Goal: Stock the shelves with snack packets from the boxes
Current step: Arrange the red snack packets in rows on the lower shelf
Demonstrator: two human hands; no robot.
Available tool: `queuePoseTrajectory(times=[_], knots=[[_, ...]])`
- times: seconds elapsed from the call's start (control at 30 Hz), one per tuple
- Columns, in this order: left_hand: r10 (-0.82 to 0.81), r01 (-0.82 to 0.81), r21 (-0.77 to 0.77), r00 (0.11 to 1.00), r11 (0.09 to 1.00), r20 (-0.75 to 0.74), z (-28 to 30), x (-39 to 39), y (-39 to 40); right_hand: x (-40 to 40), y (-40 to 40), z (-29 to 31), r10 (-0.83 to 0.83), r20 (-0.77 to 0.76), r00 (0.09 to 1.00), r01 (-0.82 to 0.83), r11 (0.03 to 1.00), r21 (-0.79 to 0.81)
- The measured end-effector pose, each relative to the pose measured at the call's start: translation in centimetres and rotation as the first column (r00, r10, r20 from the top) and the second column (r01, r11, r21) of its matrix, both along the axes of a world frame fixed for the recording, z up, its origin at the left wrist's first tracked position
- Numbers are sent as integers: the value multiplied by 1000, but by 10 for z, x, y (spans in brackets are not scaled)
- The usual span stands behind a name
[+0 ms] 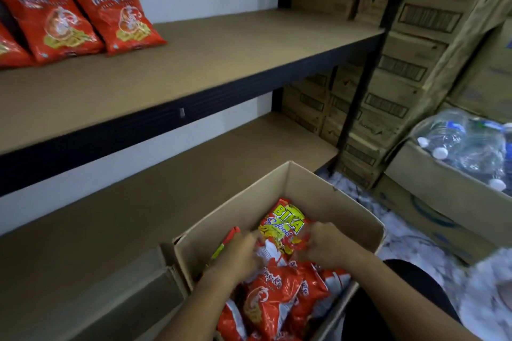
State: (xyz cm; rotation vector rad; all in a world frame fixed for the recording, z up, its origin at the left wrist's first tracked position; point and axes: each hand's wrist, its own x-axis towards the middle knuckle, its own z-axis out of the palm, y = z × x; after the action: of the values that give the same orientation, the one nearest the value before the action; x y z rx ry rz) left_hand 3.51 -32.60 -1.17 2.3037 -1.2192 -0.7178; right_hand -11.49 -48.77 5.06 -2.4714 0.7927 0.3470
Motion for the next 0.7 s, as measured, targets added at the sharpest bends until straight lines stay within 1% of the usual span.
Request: queuePoseTrajectory(times=[0.07,0.13,0.17,0.23,0.3,0.43,0.5,0.57,0.63,0.7], knots=[[-6,6,-1,1000,1000,24,-14,-10,-3,-8,4,-16,-18,-13,1000,18,1000,20],[-18,18,-7,999,1000,50,-25,-17,-8,-12,8,-25,-13,27,1000,12,999,35],[-51,49,27,996,998,75,-29,-19,-10,-13,9,-28,-32,55,998,29,998,59],[-143,121,157,981,980,132,-35,-24,-15,-15,9,-35,-79,82,994,70,993,99],[-188,136,264,965,955,184,-37,-28,-20,-16,9,-44,-92,58,994,85,989,118],[-261,153,335,915,930,309,-41,-29,-28,-21,10,-49,-63,-7,998,63,977,202],[-272,157,336,904,929,330,-43,-28,-29,-22,8,-54,-53,-34,998,59,975,213],[-253,158,300,917,941,309,-43,-27,-30,-20,7,-56,-80,-16,997,82,974,213],[-189,135,215,949,967,254,-41,-22,-28,-17,6,-53,-125,30,992,117,975,190],[-93,81,72,980,994,179,-32,-13,-23,-13,3,-44,-154,65,986,142,977,157]])
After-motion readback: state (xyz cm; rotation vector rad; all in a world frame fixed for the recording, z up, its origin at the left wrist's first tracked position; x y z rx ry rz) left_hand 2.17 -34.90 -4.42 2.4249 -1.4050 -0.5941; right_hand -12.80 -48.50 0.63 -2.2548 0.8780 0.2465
